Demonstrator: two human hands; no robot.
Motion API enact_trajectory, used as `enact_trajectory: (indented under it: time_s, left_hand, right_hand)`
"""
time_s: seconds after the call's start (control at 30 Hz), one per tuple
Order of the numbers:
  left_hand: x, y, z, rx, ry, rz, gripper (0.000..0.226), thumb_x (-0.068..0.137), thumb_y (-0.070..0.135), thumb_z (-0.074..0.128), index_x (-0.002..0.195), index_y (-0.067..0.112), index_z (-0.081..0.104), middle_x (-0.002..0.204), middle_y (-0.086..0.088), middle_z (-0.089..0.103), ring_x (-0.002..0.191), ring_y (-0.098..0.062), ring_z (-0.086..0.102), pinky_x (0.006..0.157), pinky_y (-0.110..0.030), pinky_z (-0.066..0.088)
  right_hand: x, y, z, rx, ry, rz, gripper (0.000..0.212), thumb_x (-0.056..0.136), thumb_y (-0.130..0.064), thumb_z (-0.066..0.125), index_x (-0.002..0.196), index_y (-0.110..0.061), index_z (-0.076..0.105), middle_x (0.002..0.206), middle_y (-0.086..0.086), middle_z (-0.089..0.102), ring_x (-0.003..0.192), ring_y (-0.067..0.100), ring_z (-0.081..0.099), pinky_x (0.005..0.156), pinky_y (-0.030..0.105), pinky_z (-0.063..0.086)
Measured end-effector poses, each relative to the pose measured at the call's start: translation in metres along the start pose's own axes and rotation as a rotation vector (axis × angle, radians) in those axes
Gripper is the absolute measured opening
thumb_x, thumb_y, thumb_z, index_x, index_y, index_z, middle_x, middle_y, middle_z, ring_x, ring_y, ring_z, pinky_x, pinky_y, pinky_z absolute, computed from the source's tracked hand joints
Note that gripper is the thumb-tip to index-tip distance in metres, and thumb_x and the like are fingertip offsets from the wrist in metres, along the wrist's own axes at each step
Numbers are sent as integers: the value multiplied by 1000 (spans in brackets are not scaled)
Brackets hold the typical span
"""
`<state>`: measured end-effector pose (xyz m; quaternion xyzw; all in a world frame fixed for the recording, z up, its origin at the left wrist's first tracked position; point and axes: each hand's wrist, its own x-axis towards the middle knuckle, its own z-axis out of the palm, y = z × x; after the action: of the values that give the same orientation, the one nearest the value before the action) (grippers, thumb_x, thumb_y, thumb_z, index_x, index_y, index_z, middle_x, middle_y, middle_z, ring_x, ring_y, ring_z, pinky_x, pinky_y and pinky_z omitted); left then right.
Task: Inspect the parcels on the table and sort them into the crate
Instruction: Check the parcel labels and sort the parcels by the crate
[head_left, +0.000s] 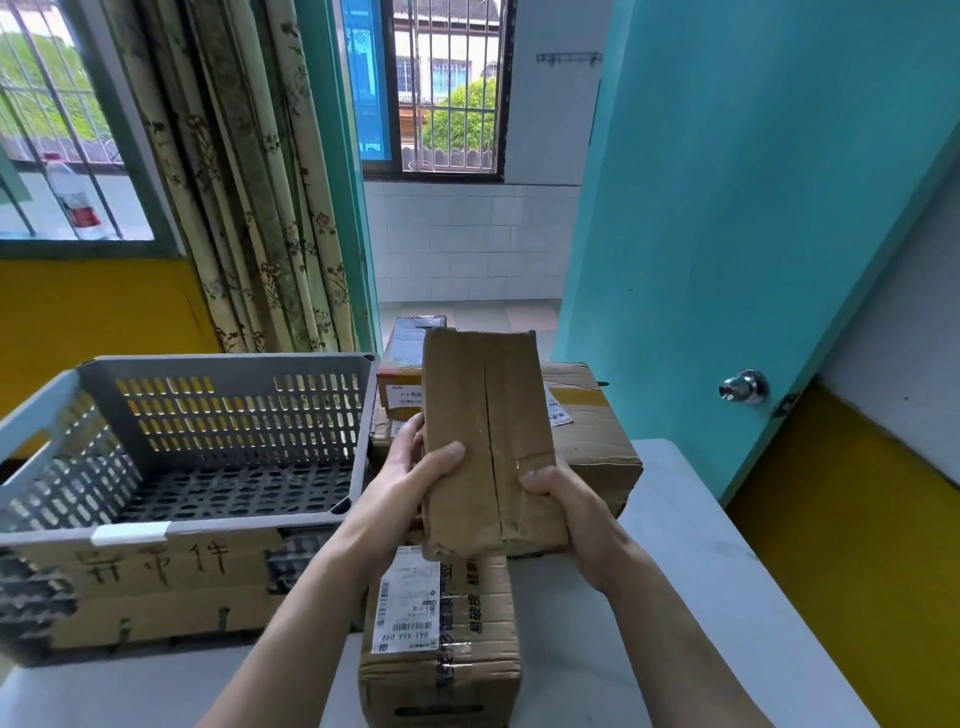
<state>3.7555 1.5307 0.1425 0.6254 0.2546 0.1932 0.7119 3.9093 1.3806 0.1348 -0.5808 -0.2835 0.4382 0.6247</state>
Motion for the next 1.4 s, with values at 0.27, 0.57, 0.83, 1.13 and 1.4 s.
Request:
enact_trajectory:
  time_s: [0.27,0.57,0.83,1.13,1.4]
  left_hand:
    - [-10,-4,0,157,-113,-29,91,76,54,71,154,54,25,139,10,64,104,-9,74,85,-33,58]
    - [-7,2,1,68,-69,-11,61,95,32,67,148,42,39,117,11,75,94,-10,75,87,-36,54]
    - [-6,-2,-11,-6,-46,-99,56,86,39,76,137,38,53,122,-3,76,114,-38,71,104,-60,52]
    - [-4,4,-7,149,170,130,64,102,8,62,148,43,35,126,11,66,102,-13,74,75,-23,60]
    - [-8,18,9,439,169,42,109,66,82,72,154,44,20,136,11,55,117,-14,63,102,-39,53]
  right_hand:
    - [1,-3,-5,-26,-4,-29,75,75,-48,68,143,-22,49,119,7,73,105,26,72,83,39,57]
    - [6,7,2,-60,61,-184,65,77,-25,60,141,-28,52,112,8,73,100,25,69,79,30,56]
    - [8,0,3,-37,128,-105,61,88,-71,56,139,-38,56,128,-5,70,117,17,68,97,44,56]
    - [8,5,-5,-193,378,-185,48,81,-55,77,126,-48,61,127,-8,67,114,14,66,93,44,59]
    - [10,-1,0,-271,486,-261,63,84,-34,81,142,-28,57,111,-7,74,100,12,72,87,40,62]
